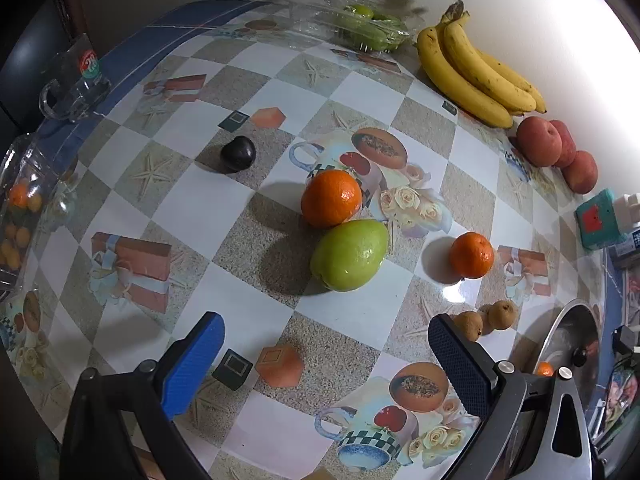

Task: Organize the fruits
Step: 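Move both open tools from the basin toward the fruits on the table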

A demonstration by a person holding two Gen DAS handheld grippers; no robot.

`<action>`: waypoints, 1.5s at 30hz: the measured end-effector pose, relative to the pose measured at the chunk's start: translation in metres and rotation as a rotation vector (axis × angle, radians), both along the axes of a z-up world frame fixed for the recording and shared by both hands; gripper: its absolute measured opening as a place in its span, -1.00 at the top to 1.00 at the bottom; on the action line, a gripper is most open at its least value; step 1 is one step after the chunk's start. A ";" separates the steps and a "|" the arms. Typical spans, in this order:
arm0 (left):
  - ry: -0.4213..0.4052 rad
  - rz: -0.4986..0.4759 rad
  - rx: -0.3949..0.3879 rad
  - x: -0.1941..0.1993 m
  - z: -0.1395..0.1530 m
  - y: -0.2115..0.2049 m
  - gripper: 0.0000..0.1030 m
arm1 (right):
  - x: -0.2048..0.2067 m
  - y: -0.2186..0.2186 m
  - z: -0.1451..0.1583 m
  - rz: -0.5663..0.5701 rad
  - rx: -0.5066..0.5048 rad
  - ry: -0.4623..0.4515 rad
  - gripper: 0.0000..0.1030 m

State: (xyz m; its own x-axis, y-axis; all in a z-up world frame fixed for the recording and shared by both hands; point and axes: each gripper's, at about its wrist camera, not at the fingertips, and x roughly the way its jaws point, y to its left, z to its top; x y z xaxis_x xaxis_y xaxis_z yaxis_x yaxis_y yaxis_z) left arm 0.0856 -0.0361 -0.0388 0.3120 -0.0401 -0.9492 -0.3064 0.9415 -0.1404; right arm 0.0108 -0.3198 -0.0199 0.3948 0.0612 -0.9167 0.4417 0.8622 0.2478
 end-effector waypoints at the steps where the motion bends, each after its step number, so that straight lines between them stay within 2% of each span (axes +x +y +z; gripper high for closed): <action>1: 0.000 -0.004 0.000 0.000 0.000 -0.001 -1.00 | 0.000 0.002 0.003 0.009 -0.002 -0.011 -0.99; 9: -0.052 0.002 -0.017 0.000 0.011 -0.002 -1.00 | 0.003 0.020 0.015 0.084 -0.018 -0.073 -0.99; 16: -0.063 0.043 -0.047 0.000 0.015 0.008 -1.00 | 0.008 0.032 0.015 0.129 -0.012 -0.088 -0.99; 23: -0.048 0.064 -0.040 0.001 0.014 0.021 -1.00 | 0.014 0.049 0.013 0.192 0.013 -0.102 -0.99; 31: -0.088 0.047 -0.030 0.010 0.017 0.040 -1.00 | 0.038 0.083 0.027 0.253 0.015 -0.138 -0.99; 40: -0.161 -0.069 0.022 0.030 0.022 0.039 -1.00 | 0.069 0.101 0.010 0.228 0.056 -0.073 -0.91; 42: -0.159 -0.078 -0.003 0.033 0.019 0.039 -1.00 | 0.073 0.104 0.003 0.223 0.043 -0.046 -0.82; 45: -0.136 -0.102 0.009 0.039 0.013 0.036 -1.00 | 0.079 0.105 -0.010 0.208 0.053 -0.002 -0.79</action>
